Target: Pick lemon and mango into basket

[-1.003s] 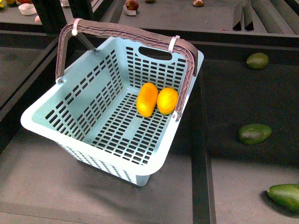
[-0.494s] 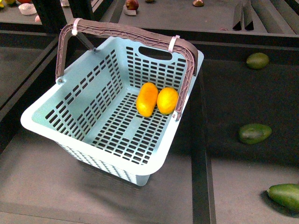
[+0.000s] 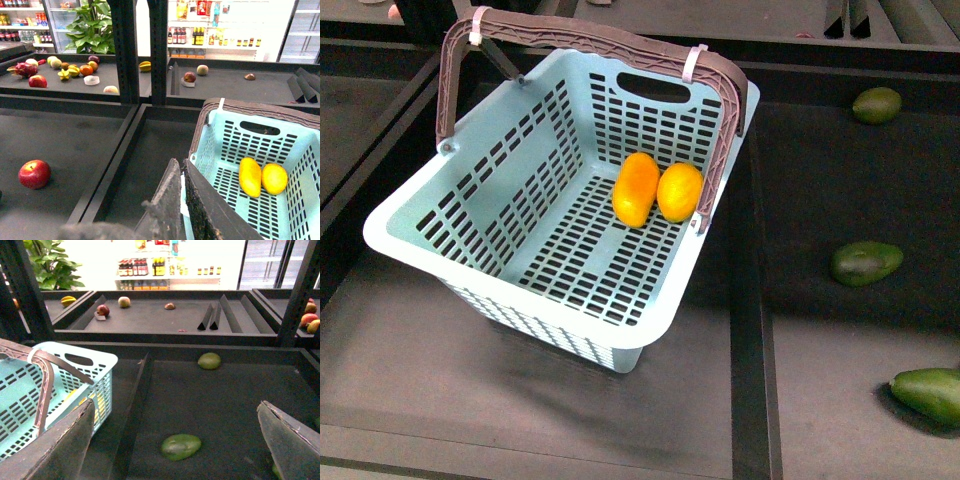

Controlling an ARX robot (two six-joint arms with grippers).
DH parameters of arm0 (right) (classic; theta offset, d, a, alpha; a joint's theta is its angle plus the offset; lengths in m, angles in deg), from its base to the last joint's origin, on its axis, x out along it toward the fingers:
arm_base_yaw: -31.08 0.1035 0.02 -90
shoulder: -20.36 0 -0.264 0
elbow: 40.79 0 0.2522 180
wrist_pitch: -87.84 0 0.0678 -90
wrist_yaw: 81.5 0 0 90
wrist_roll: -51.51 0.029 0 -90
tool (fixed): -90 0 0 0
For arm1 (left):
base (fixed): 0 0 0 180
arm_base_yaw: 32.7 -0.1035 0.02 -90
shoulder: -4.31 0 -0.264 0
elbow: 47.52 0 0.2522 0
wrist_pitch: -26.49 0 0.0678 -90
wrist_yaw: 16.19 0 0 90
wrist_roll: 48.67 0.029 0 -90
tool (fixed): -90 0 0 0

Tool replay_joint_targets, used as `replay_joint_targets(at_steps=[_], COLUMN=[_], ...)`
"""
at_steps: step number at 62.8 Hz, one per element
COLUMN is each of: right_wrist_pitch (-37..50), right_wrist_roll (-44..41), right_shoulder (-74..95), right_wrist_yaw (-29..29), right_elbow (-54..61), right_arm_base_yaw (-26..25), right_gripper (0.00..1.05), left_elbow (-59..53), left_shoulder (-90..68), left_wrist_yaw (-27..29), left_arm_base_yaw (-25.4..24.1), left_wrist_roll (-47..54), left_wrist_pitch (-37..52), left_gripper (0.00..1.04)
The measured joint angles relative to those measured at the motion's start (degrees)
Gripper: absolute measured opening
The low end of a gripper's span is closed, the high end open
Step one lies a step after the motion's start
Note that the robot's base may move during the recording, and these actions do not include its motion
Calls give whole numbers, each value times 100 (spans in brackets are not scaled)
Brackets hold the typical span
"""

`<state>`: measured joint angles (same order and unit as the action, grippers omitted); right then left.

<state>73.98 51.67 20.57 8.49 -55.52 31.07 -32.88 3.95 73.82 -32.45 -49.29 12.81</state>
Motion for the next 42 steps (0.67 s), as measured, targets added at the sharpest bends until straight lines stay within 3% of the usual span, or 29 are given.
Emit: replay_joint_targets(at_steps=[11,18,37,42], right_wrist_pitch=[0,0,0,0], right_wrist_roll=[0,0,0,0], right_shoulder=[0,0,0,0], right_wrist_yaw=[0,0,0,0], right_elbow=[0,0,0,0], right_arm_base_yaw=[0,0,0,0], right_gripper=[96,96,96,96], left_elbow=[0,0,0,0], left_shoulder=[0,0,0,0], left_wrist_yaw=[0,0,0,0], left_arm_base_yaw=[0,0,0,0], left_wrist_roll=[0,0,2,11], left_wrist_pitch=[0,0,0,0], left_gripper=[6,36,98,97])
